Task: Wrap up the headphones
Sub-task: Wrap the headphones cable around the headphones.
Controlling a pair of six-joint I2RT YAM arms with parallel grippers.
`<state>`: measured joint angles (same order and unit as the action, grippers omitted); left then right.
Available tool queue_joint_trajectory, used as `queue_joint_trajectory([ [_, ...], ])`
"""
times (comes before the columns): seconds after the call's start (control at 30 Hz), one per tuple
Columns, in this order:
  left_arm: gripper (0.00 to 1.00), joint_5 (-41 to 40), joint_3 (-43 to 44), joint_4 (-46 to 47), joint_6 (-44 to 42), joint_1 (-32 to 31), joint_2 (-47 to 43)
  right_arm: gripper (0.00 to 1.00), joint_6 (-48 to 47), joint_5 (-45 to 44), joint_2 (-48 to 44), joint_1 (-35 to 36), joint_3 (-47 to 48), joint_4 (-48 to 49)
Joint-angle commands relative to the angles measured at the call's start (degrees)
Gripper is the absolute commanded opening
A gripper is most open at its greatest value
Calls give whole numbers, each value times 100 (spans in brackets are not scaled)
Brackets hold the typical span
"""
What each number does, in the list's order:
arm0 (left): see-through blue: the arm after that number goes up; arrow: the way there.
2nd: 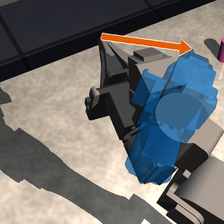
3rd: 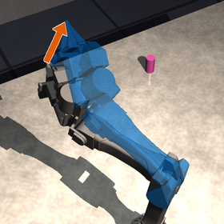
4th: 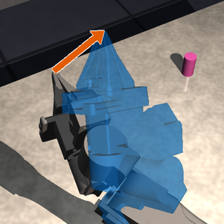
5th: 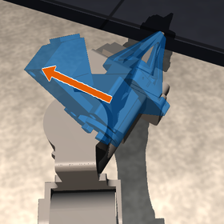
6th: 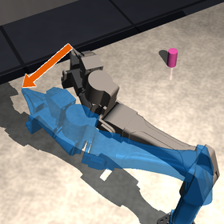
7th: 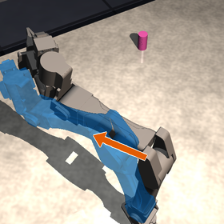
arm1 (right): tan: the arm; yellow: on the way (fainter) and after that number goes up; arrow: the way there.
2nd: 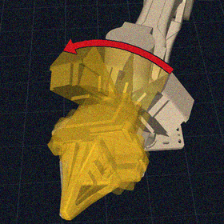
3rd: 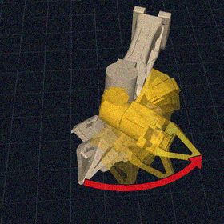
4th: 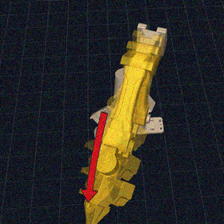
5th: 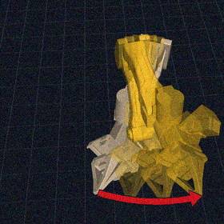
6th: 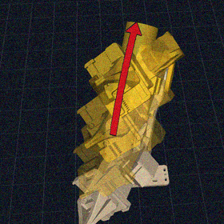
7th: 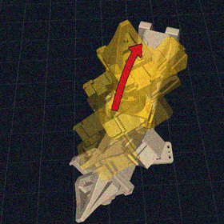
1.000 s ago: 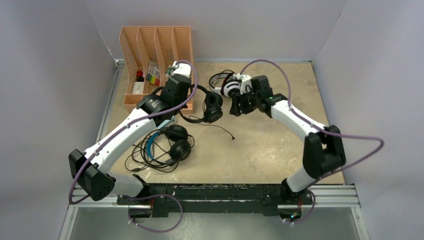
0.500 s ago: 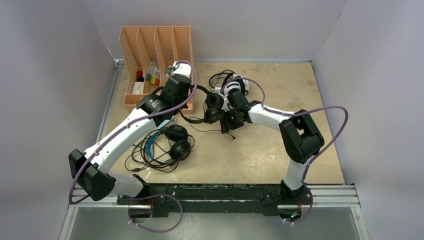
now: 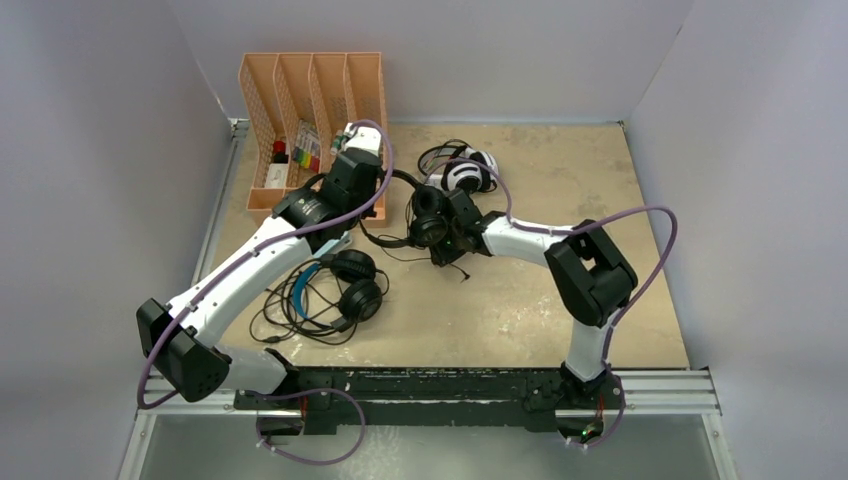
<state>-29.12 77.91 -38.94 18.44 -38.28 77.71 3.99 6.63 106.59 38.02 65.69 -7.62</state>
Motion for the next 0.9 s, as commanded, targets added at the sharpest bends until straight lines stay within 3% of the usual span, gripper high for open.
queue_joint_trajectory([
  [0.0,0,-50,291,195,169,-4,-301,22,94,-409,-144,106,-401,718],
  [0.07,0,-170,301,186,189,-4,-334,7,398,-388,-345,101,-700,719],
  [0.13,0,-270,313,202,268,-5,-352,0,693,-596,-626,103,-1043,912],
  [0.37,0,-1244,415,199,926,63,-276,0,1121,-310,-2024,83,-1982,771],
  [0.6,0,-1436,772,319,1362,621,-124,0,1231,-157,-3031,100,-2588,316],
  [0.87,0,-1492,989,334,1005,875,224,0,1490,-1016,-3973,100,-1875,-918],
])
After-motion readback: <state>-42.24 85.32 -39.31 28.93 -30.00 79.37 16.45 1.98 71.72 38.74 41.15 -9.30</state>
